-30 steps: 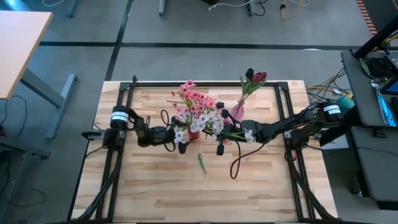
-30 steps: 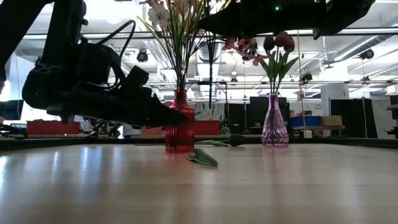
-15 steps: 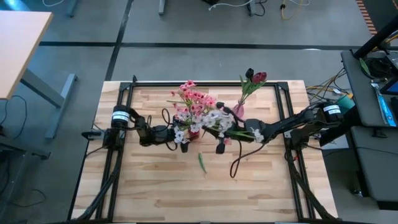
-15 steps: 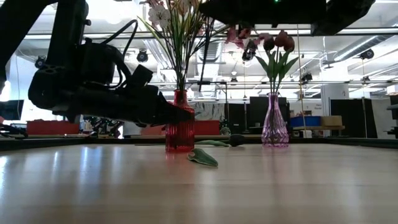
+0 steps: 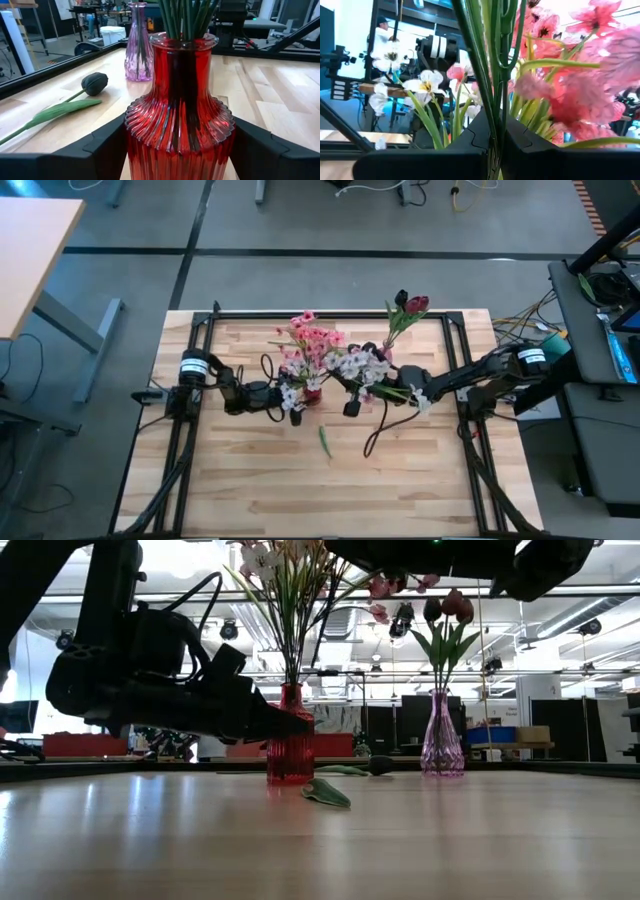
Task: Sort flowers into vase by color
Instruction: Put the white flowers into the red vase
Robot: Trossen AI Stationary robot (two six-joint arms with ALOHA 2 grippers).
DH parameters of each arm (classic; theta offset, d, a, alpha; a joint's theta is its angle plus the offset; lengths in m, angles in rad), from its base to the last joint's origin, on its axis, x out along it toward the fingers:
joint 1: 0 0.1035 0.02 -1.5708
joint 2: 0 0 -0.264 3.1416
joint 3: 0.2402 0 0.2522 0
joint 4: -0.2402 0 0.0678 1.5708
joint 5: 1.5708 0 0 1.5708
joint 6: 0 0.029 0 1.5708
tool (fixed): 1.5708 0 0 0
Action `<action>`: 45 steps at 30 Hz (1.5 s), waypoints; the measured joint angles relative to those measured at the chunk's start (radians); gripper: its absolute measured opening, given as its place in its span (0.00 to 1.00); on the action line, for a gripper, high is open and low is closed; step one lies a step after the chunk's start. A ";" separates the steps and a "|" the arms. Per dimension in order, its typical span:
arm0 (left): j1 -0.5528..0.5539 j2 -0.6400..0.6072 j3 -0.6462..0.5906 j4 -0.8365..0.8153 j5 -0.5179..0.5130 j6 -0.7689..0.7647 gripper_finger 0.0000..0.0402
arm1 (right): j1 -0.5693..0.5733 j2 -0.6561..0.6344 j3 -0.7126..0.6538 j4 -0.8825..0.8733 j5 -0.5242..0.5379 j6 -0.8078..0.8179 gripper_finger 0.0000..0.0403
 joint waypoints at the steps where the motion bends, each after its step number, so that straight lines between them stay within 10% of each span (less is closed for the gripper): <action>1: 0.000 0.000 0.000 0.000 0.000 -0.001 0.69 | -0.002 0.009 0.000 0.015 -0.001 -0.010 0.03; 45: -0.001 0.000 -0.004 0.000 0.027 -0.016 0.69 | -0.007 0.217 0.213 -0.319 0.014 0.049 0.03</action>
